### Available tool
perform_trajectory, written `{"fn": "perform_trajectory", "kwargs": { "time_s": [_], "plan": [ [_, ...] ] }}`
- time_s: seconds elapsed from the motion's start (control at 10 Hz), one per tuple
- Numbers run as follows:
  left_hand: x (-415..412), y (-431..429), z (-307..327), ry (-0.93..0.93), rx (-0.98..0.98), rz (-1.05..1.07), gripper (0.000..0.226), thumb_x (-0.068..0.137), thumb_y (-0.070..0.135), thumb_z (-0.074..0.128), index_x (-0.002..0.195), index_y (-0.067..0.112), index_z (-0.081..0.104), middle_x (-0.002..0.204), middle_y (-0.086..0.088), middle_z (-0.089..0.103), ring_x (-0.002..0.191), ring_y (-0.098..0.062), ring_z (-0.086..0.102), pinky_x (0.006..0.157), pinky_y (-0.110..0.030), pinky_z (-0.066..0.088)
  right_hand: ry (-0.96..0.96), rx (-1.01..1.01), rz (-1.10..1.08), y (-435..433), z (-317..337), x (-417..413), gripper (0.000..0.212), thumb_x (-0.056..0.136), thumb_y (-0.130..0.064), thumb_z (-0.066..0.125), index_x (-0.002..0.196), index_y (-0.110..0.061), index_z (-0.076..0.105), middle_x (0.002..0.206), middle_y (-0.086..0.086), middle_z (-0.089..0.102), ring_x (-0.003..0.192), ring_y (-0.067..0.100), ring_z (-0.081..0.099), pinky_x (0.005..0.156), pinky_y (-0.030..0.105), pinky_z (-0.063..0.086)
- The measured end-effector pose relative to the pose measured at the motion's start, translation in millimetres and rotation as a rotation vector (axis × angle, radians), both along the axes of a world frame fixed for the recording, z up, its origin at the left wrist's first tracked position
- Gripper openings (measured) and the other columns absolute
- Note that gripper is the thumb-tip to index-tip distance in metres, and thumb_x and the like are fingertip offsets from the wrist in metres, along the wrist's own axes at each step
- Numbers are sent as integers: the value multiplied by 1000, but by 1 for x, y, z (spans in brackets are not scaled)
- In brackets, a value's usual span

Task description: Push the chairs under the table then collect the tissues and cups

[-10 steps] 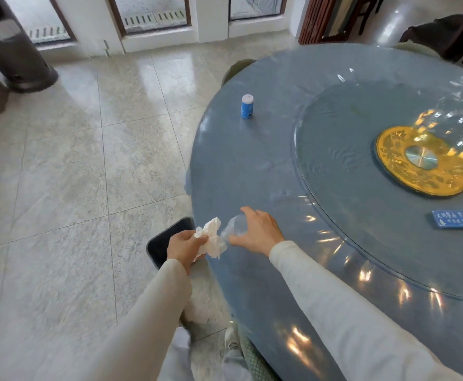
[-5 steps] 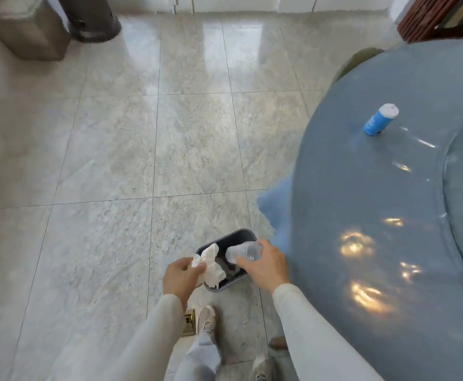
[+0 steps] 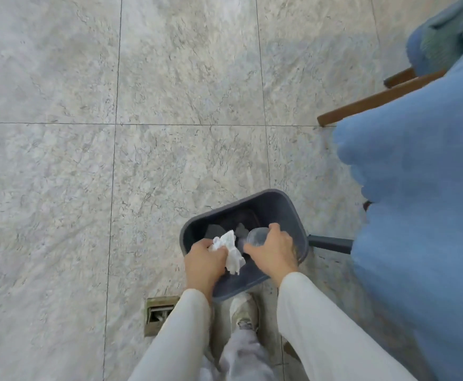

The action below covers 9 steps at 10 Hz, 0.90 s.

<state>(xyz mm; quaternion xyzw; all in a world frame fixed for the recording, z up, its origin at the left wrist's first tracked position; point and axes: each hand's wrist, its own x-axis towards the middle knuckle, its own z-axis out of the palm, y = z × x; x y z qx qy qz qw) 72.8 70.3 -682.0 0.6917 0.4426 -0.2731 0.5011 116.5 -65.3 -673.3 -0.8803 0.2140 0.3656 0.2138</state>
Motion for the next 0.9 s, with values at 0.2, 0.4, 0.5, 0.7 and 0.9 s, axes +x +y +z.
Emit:
{"fn": "perform_trajectory", "kwargs": {
  "time_s": [0.2, 0.4, 0.5, 0.7, 0.9],
  "plan": [
    [18, -18, -147, 96, 79, -49, 30, 92, 32, 57, 110, 10, 69, 105, -12, 72, 96, -29, 65, 78, -31, 48, 70, -76, 55, -9, -130, 13, 84, 78, -50, 76, 141, -12, 36, 136, 17, 48, 124, 37, 50, 95, 40, 46],
    [39, -16, -218, 243, 108, -163, 40, 96, 38, 53, 125, 12, 65, 122, -14, 69, 107, -33, 67, 78, -31, 52, 102, -79, 132, -5, -196, 32, 87, 75, -52, 77, 141, -9, 41, 135, 19, 51, 123, 38, 53, 95, 37, 46],
    [44, -20, -217, 216, 100, -231, 37, 94, 40, 55, 121, 17, 64, 120, -11, 68, 106, -34, 67, 80, -32, 54, 124, -86, 157, -2, -195, 32, 78, 74, -50, 77, 135, -11, 50, 134, 18, 54, 121, 37, 55, 92, 35, 47],
    [54, -10, -135, 113, 55, -321, 22, 85, 23, 59, 103, 14, 66, 100, -10, 71, 95, -32, 67, 76, -30, 52, 145, -67, 117, -1, -126, 24, 70, 79, -47, 72, 134, -12, 46, 131, 16, 56, 120, 37, 55, 93, 39, 48],
    [79, 26, 10, 0, 87, -343, 19, 91, 30, 63, 102, 16, 71, 87, 1, 71, 67, -6, 61, 53, -20, 45, -11, -62, 230, 9, 12, 61, 46, 90, -43, 61, 125, -14, 51, 124, 11, 59, 110, 32, 58, 84, 39, 48]
  ]
}}
